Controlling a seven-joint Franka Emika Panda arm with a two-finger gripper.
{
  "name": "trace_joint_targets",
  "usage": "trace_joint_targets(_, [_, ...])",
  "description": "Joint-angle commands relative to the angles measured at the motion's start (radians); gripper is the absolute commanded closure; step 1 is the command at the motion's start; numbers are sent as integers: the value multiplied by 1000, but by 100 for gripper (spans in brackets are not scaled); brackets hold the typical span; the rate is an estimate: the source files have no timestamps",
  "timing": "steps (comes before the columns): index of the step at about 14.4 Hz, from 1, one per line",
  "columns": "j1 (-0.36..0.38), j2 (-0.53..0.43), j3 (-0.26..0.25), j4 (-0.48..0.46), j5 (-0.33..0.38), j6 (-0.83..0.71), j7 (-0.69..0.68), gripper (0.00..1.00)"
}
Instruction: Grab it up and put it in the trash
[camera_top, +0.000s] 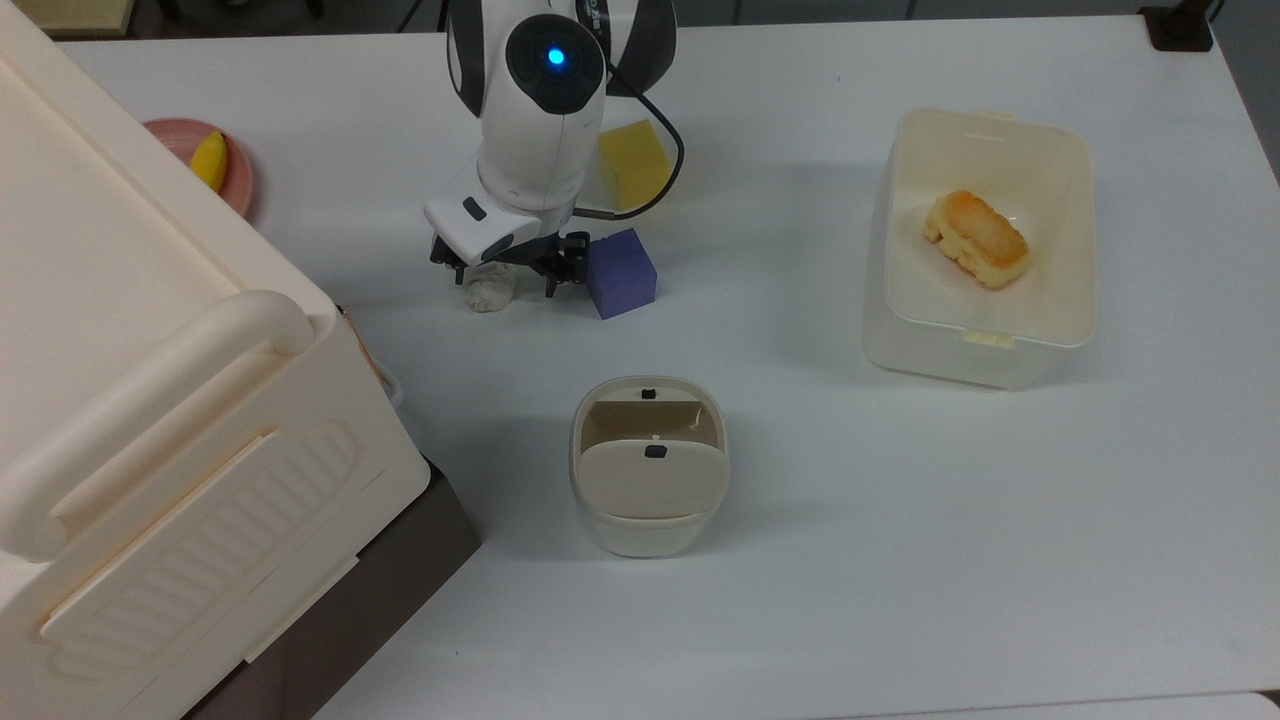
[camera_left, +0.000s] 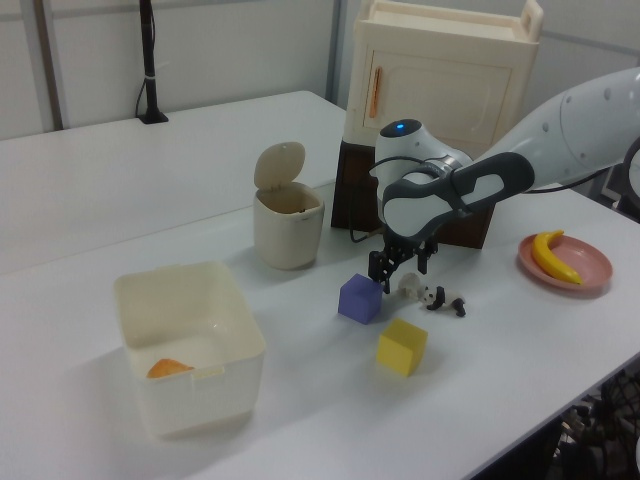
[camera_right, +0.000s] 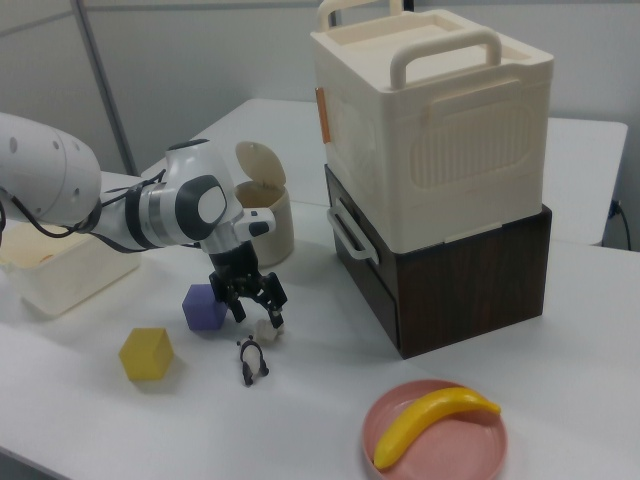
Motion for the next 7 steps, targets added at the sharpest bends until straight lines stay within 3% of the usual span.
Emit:
trace_joint_targets(1, [-16, 1, -8, -21, 0, 37, -22, 0])
trace_joint_targets(4, [-31, 11, -8, -20, -3, 48, -22, 0])
trace_joint_targets(7, [-32, 9, -8, -18, -3, 48, -22, 17])
